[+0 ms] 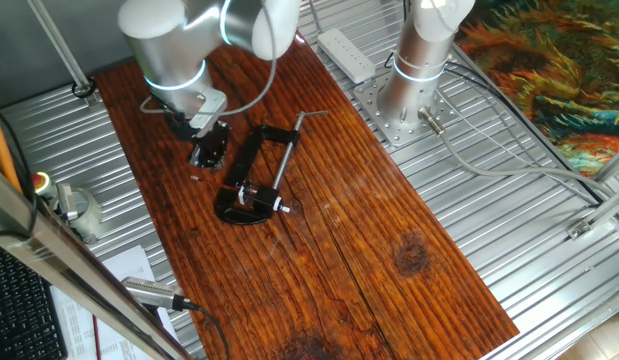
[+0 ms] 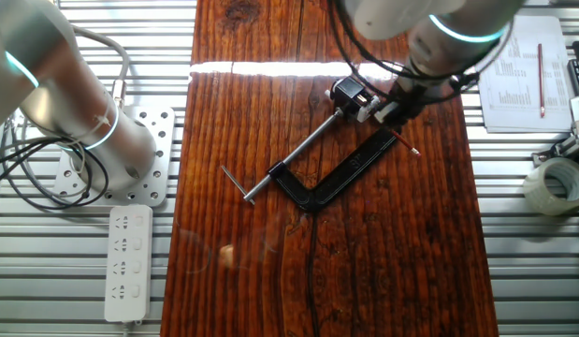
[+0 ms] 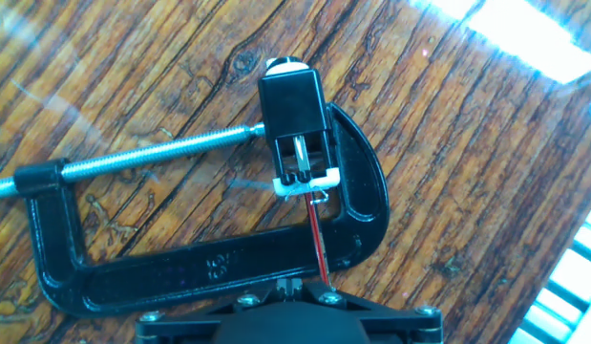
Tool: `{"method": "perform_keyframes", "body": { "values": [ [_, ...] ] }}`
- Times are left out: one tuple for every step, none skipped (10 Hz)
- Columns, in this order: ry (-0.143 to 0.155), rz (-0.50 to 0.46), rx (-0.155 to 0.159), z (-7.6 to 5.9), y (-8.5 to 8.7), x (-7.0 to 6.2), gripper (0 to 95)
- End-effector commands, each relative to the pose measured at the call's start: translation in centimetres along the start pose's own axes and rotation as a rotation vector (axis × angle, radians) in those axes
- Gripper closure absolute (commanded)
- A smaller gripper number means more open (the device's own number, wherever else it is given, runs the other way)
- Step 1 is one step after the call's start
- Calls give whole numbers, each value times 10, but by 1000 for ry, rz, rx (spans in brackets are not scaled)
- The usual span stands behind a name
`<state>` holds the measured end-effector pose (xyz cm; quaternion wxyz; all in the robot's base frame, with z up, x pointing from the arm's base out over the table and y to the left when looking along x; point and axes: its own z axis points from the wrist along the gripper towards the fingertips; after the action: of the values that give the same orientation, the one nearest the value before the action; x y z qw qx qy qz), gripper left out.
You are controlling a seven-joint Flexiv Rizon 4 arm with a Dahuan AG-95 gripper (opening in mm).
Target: Insert the pencil into the pencil sharpener
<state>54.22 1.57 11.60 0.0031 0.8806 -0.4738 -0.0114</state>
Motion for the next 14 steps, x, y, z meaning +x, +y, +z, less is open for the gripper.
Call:
{"method": "perform_keyframes", "body": {
  "values": [
    [23,-16,-5,-1,1,-2,950],
    [26,-17,-5,1,3,-3,950],
    [25,-11,-5,2,4,-3,950],
    [35,-14,-6,3,5,-3,950],
    [42,-20,-10,3,5,-3,950],
    [42,-21,-10,4,5,-3,950],
    [45,-19,-5,4,5,-3,950],
    [45,-9,-4,4,5,-3,950],
    [46,7,-6,6,5,-2,950],
    [44,5,-5,10,4,0,950],
    [28,9,1,15,3,3,950],
    [22,14,5,16,3,4,950],
    [5,30,13,17,2,5,950],
    [0,30,16,17,2,5,950]
  ]
}}
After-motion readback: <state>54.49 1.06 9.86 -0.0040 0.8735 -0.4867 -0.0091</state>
